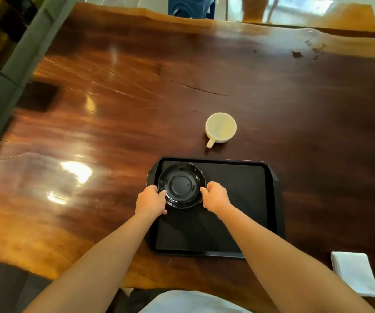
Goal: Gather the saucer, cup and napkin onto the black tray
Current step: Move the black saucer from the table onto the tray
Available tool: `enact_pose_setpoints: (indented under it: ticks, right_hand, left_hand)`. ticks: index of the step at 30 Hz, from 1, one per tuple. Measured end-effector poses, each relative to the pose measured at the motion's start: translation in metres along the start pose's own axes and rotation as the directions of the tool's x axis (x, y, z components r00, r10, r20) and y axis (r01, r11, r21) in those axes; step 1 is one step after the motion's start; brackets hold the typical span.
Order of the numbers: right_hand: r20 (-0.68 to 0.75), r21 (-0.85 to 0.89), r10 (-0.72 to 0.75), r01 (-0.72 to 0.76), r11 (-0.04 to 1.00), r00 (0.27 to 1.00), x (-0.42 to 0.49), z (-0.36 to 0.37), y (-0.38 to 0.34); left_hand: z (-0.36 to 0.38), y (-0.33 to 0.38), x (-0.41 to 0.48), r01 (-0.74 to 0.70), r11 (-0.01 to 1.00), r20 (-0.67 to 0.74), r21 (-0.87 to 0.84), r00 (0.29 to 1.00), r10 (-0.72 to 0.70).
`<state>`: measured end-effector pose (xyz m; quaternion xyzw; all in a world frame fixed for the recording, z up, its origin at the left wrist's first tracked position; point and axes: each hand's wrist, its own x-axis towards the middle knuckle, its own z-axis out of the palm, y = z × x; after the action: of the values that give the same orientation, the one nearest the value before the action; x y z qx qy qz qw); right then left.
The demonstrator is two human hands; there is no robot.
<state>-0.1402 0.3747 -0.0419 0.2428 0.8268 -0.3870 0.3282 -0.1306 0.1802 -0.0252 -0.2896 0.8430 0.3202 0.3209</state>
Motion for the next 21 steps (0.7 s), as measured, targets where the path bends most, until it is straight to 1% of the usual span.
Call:
enact_pose_setpoints:
  ticks: [2,8,14,21]
  right_hand:
    - [0.003,-0.003,0.005,-0.005,1.000,1.000,0.004,0.000,0.001]
    - [0.016,-0.016,0.012,-0.012,1.000,1.000,0.009,0.000,0.004]
    - [0.028,-0.019,0.025,-0.024,1.000,0.999,0.012,0.003,0.008]
    - [0.039,-0.013,0.023,-0.022,1.000,0.999,0.016,0.001,0.008]
  left_hand:
    - [0.003,0.001,0.003,0.010,1.000,-0.013,-0.022,1.000,-0.011]
    - [0.015,0.002,0.006,0.022,1.000,-0.058,0.001,0.998,-0.021]
    - [0.020,-0.003,0.010,-0.012,0.999,-0.066,0.038,0.998,0.015]
    - [0.023,-0.002,0.013,-0.021,0.998,-0.085,0.060,0.996,0.026]
